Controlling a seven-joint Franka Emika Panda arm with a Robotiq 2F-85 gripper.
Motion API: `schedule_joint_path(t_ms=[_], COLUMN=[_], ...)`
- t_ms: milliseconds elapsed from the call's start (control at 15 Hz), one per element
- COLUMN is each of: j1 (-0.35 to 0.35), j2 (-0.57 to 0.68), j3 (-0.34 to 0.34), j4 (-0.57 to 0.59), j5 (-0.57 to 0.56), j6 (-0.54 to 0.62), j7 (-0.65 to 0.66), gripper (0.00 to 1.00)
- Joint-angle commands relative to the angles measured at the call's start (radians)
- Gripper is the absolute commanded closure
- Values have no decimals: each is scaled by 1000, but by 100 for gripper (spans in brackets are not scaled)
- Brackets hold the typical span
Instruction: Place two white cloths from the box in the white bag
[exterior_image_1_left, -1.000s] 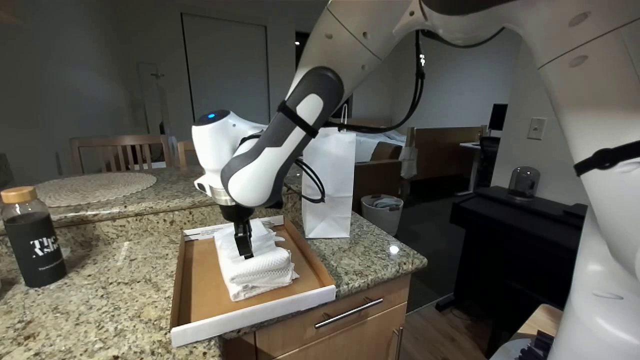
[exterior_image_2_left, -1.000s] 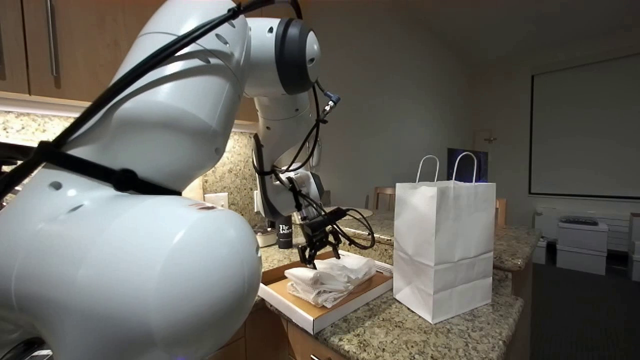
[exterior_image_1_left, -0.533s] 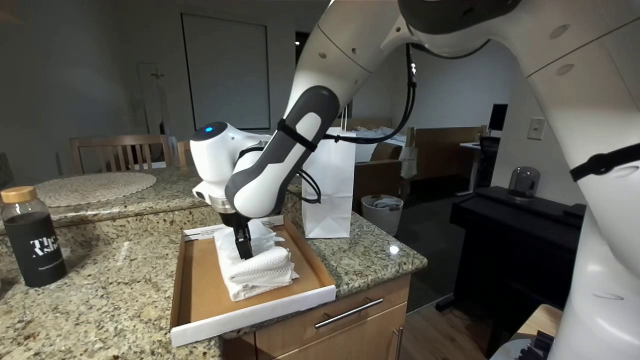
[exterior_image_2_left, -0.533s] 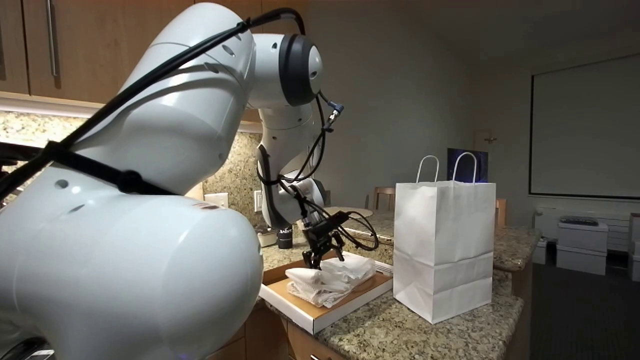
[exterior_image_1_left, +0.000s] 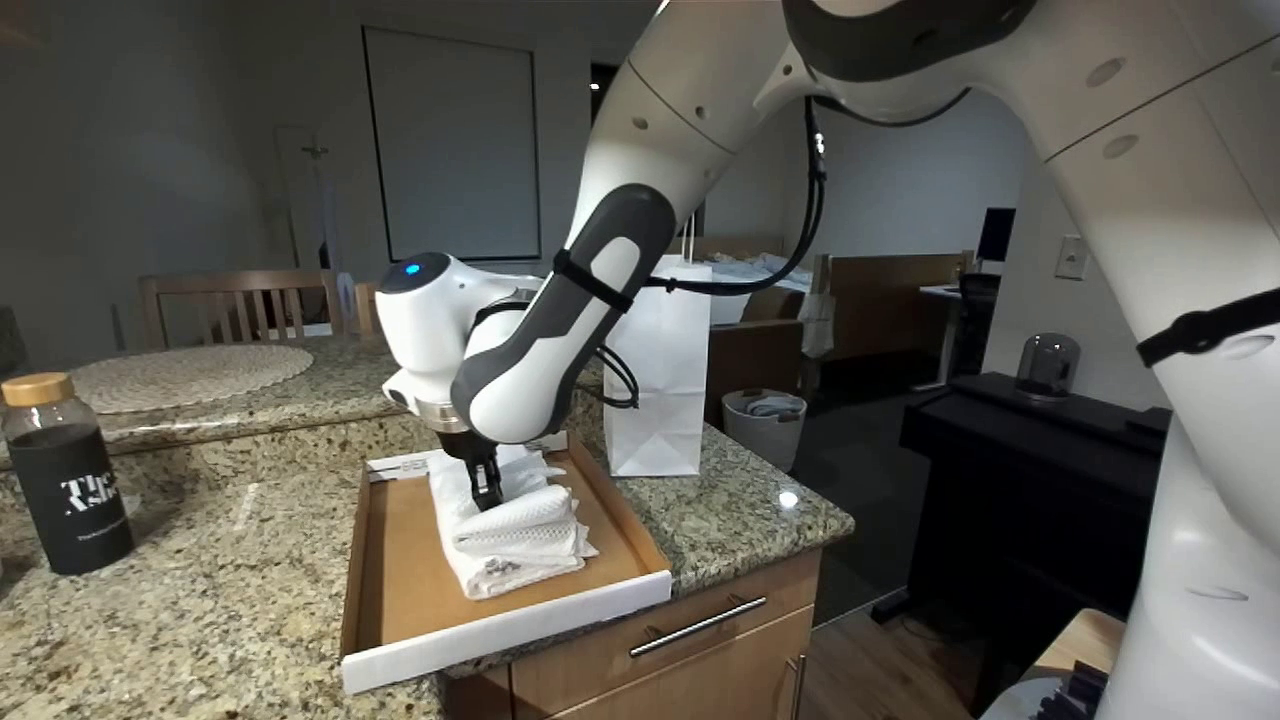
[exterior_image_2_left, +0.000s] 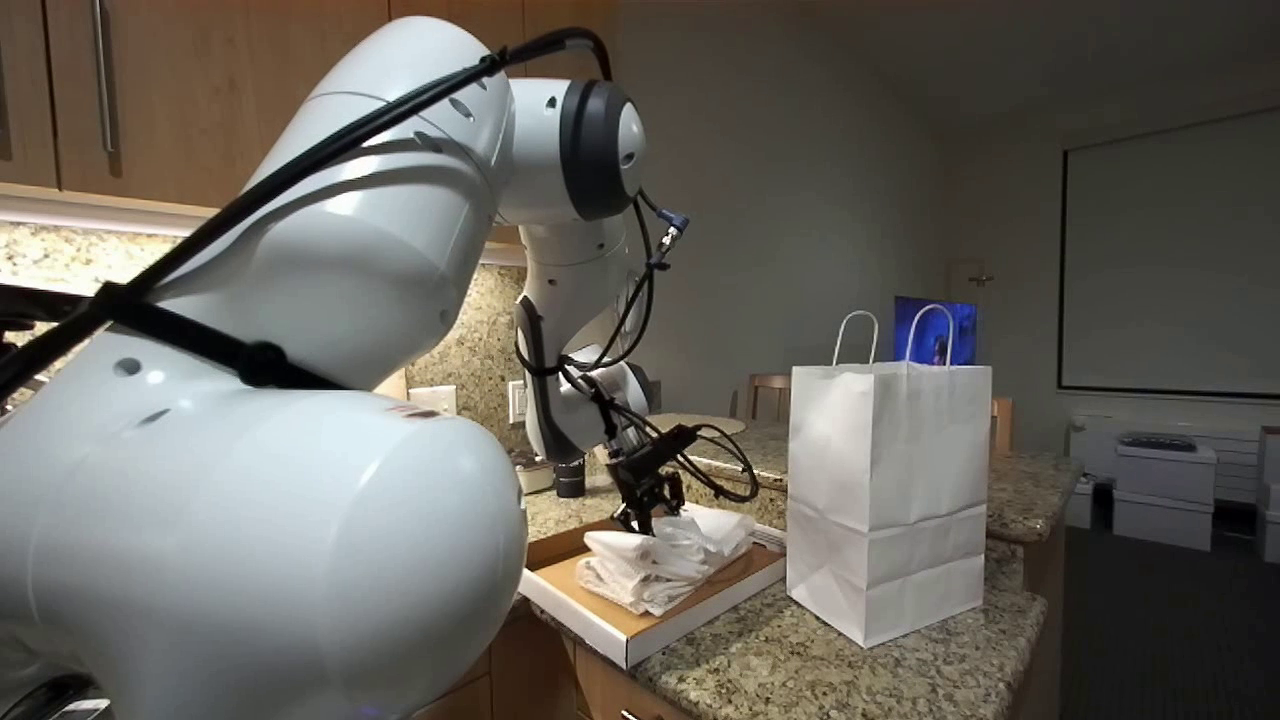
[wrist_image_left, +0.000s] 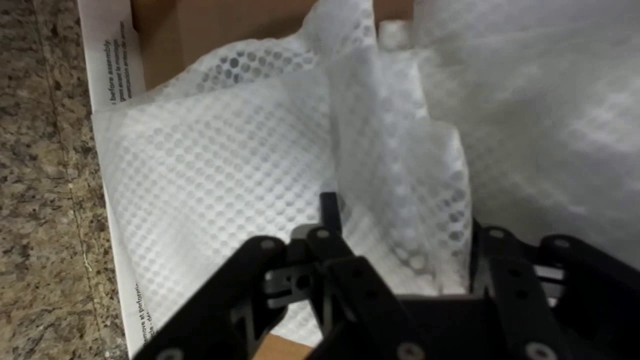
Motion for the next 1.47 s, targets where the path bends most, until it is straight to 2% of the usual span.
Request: schedule_joint_path(t_ms=[0, 133, 333, 533, 733, 1067, 1400], j1=[3, -3, -7, -16, -41, -40, -27], j2=[6, 6, -7, -28, -76, -196, -300], j3=[-4, 2, 7, 15, 49, 72, 91], j4=[4, 2, -8, -23, -32, -43, -27], j5=[-23, -6, 13, 48, 166, 316, 388], j6=[-10, -15, -35, -64, -150, -261, -365], j7=[30, 25, 31, 44, -5, 7, 35], gripper=[78, 91, 97, 93, 92, 93, 93])
